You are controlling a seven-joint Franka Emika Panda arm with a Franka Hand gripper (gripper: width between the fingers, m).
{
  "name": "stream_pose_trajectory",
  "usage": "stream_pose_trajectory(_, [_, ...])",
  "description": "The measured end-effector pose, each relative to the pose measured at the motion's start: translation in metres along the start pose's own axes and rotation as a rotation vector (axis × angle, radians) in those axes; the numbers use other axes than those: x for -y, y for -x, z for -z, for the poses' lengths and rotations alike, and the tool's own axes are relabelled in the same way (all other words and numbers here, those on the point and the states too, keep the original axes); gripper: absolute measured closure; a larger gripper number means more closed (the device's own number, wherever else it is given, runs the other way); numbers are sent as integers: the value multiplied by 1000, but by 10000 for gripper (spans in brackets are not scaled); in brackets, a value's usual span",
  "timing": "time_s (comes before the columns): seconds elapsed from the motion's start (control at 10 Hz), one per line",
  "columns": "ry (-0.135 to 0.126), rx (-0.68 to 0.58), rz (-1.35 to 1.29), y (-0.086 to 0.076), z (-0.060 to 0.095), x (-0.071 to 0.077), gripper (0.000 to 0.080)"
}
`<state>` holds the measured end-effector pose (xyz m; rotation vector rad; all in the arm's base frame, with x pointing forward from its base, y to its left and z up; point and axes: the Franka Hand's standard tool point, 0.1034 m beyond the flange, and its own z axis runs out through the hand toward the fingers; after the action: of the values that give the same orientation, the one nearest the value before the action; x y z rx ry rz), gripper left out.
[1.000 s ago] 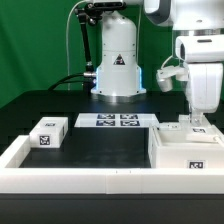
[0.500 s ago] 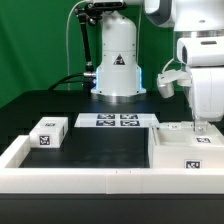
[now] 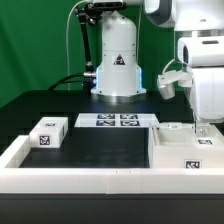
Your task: Assemble cabinet
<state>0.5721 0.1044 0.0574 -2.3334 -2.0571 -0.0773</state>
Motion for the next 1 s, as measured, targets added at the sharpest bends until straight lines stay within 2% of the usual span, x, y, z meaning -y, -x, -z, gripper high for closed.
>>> stream_pose_trajectory(0.2, [0,0,-1,0,0,0,729])
stream_pose_trajectory(0.3, [-1,0,-1,1,0,0,648])
stream_pose_trajectory(0.4, [-1,0,-1,1,0,0,463])
stream_pose_trajectory(0.5, [-1,0,-1,1,0,1,328])
stream_pose_trajectory(0.6, [-1,0,-1,1,0,1,145])
stream_pose_trajectory(0.7, [-1,0,-1,1,-1,1,47])
stream_pose_trajectory(0.8, [-1,0,-1,1,-1,1,8])
stream_pose_trajectory(1.0, [-1,1,-2,1,0,1,1])
